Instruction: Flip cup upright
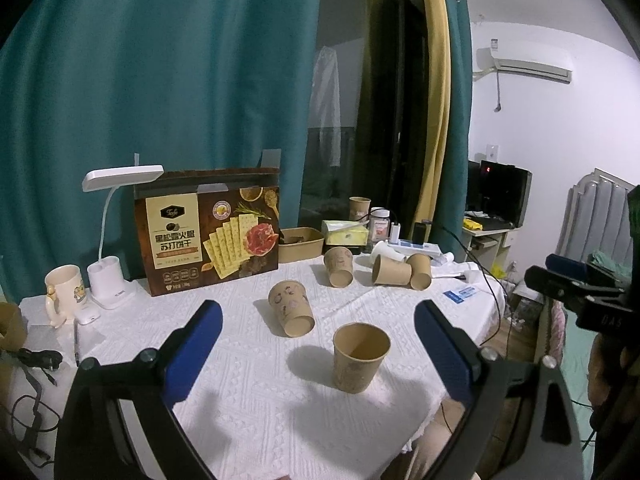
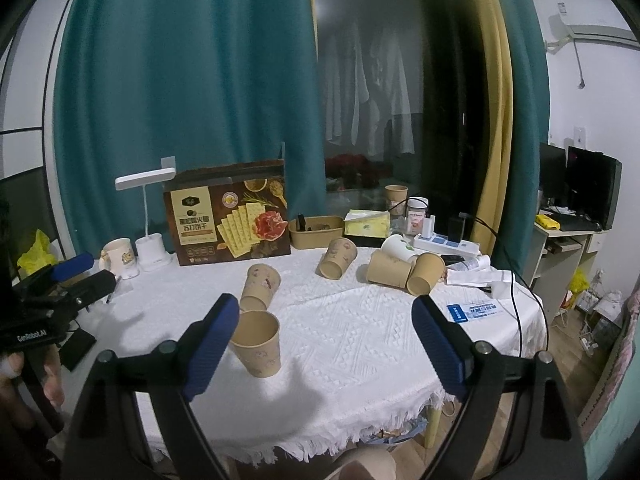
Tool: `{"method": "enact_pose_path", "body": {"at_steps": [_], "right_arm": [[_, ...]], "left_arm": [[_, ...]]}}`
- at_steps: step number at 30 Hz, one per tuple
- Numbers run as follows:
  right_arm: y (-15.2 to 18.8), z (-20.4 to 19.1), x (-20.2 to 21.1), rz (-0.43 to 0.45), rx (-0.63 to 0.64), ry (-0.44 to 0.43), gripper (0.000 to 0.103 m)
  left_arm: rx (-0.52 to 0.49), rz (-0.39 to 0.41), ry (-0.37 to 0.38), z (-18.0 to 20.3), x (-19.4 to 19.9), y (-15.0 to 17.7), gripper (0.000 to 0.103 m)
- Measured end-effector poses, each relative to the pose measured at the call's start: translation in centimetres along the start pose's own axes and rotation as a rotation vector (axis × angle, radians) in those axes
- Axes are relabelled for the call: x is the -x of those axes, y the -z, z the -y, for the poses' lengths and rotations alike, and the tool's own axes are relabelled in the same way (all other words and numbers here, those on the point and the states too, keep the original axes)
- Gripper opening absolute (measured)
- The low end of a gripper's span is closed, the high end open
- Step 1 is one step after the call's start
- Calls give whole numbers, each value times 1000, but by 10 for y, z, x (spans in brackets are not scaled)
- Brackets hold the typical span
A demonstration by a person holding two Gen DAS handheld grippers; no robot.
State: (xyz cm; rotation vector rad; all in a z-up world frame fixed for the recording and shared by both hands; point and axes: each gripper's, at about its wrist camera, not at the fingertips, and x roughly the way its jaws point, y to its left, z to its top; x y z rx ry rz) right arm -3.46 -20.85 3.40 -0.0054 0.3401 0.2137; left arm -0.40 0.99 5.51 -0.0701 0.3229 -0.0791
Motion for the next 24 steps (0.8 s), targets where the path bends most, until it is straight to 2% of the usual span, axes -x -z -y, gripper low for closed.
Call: {"method": "enact_pose_path", "body": {"at_steps": [24], "right_arm": [[3,-3,-4,-14,-8,-7,87]], "left_arm": [[-23,5,-15,2,2,1,97]]}}
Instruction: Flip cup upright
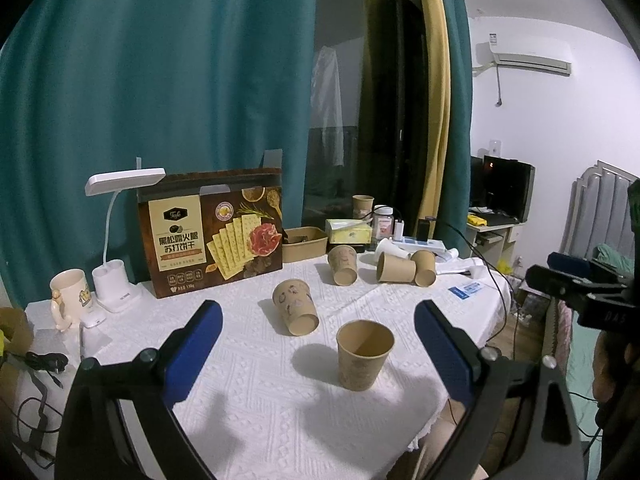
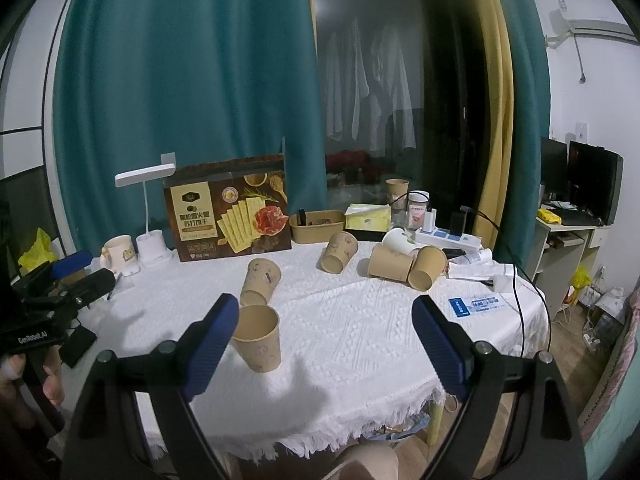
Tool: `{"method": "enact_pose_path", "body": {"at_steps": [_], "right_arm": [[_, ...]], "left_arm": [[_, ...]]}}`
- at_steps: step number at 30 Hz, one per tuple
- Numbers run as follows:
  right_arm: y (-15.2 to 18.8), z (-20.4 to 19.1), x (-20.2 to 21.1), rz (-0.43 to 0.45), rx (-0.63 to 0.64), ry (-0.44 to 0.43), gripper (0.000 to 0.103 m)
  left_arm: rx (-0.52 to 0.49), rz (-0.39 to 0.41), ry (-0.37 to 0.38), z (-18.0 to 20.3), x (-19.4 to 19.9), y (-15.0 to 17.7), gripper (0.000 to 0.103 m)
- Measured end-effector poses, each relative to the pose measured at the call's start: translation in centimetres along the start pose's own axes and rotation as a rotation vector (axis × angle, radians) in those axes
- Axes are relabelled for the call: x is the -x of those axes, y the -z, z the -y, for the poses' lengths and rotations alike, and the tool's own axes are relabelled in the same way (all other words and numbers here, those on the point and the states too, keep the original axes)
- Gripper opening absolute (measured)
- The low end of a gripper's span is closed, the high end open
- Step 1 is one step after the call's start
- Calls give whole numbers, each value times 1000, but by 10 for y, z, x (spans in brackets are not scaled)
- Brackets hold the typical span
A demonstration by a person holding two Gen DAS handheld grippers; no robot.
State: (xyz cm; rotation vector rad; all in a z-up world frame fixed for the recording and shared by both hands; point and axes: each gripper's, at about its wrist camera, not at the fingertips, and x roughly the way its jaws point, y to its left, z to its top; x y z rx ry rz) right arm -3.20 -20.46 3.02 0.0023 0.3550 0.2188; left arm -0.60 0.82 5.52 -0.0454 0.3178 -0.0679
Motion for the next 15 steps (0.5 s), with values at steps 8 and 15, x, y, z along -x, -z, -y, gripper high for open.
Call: {"method": "enact_pose_path", "body": {"at_steps": [8,15], "right_arm": [[5,1,-2,-3,0,-4,87],[5,1,-4,-7,1,-7,87]], "left_arm": [[-2,1,0,0,-1,1,97],[-2,2,-1,0,-1,1,97]]}}
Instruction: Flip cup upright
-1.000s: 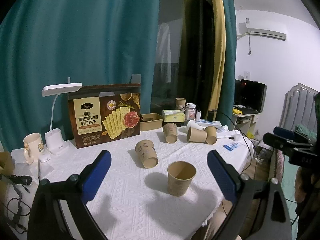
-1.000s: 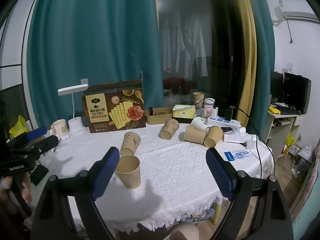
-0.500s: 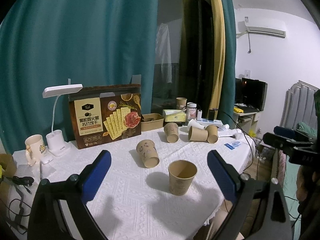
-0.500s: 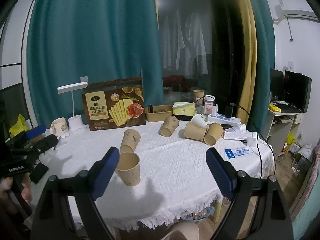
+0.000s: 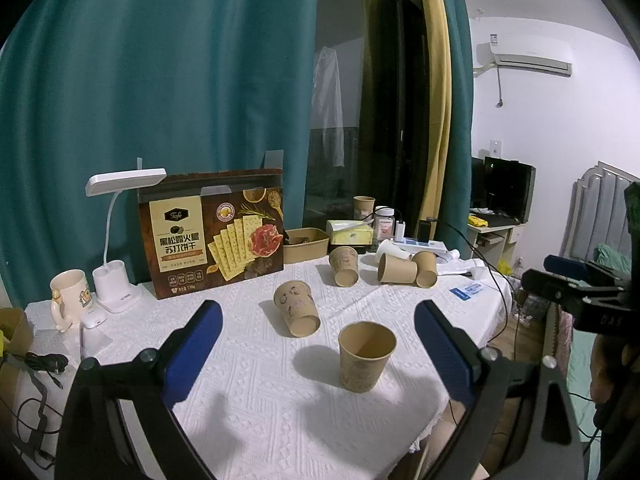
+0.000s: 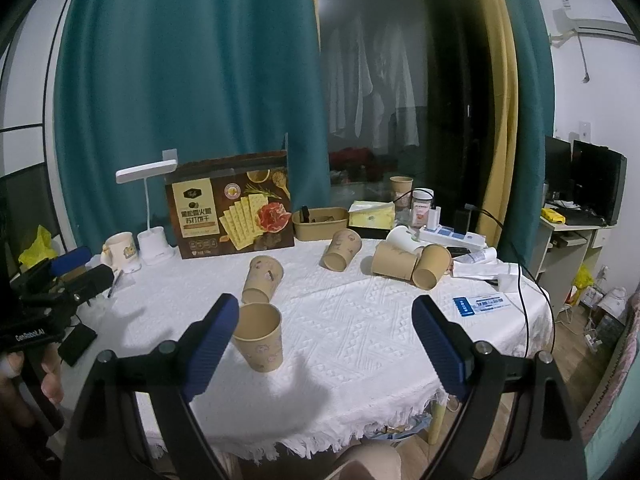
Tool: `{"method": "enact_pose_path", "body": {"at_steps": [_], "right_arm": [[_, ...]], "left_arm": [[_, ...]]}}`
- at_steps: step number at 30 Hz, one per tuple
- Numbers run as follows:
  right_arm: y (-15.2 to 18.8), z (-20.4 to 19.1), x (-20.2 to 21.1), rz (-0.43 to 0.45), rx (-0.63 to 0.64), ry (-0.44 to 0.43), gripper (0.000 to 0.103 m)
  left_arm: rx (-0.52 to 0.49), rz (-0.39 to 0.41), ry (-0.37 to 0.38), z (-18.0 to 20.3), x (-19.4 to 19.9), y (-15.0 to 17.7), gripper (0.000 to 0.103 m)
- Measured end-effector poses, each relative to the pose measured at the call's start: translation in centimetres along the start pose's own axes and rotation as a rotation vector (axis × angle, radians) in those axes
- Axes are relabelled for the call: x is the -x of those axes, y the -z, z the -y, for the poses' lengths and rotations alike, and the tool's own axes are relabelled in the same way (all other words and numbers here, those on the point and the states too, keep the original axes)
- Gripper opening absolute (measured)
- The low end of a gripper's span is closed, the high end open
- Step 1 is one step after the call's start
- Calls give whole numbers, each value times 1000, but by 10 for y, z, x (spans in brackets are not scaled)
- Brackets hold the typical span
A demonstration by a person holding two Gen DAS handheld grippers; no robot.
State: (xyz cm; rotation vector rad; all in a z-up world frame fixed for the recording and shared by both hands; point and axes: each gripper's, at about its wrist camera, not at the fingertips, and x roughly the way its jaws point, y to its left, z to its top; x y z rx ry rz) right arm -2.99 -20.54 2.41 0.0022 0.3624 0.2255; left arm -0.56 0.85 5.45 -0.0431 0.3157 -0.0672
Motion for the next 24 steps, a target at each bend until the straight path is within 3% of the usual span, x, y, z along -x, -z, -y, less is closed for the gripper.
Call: {"method": "enact_pose_path", "body": {"at_steps": [24], "right_arm": [[3,-2,-4,-8,12,-18,87]], "left_arm": [[-5,-2,7,4,-3,4,97]]}}
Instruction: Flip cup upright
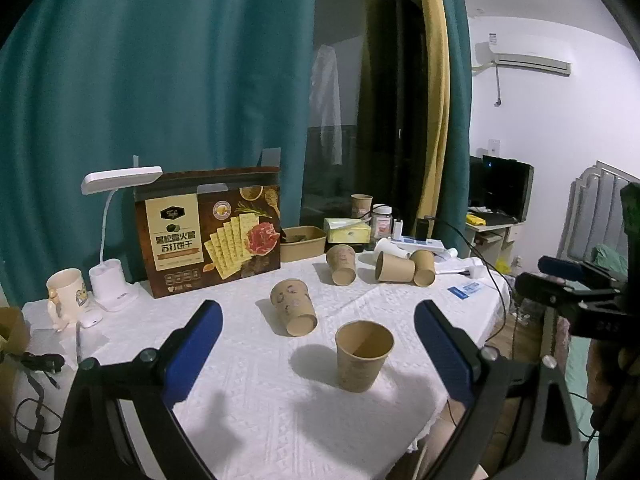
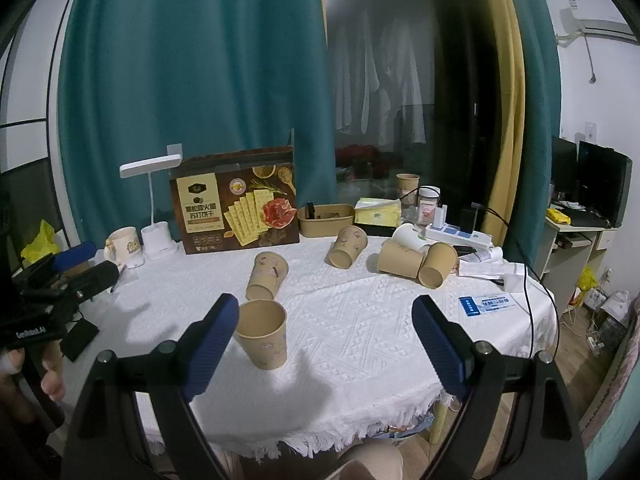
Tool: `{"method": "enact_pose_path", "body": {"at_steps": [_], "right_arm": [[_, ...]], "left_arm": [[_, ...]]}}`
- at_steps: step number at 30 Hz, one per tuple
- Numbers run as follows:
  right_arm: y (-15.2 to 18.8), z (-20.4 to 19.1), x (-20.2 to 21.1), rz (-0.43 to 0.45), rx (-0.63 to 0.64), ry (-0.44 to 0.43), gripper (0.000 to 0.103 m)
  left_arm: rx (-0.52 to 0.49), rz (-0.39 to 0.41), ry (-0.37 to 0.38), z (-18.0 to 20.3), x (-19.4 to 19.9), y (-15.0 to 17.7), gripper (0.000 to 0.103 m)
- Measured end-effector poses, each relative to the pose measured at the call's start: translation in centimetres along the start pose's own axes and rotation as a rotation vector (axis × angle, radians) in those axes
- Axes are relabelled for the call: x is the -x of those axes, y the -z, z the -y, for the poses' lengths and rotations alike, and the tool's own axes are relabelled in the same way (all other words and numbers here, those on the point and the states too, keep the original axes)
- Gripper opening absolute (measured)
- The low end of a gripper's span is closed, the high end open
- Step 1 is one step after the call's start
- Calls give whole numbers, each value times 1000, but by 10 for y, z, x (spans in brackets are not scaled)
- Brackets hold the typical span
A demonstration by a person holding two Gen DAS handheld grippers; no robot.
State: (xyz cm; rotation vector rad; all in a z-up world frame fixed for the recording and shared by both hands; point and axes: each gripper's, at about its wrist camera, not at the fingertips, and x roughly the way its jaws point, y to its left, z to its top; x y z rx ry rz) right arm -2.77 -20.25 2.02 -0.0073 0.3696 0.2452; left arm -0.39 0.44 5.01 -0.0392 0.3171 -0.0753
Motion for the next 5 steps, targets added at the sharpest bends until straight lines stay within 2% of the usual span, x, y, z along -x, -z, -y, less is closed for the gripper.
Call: {"method": "enact_pose_path", "body": {"at_steps": [5], "right_arm": [[0,-1,0,-1,0,1,87]], "left_arm": [[-7,13,13,4,0,2,97]]}}
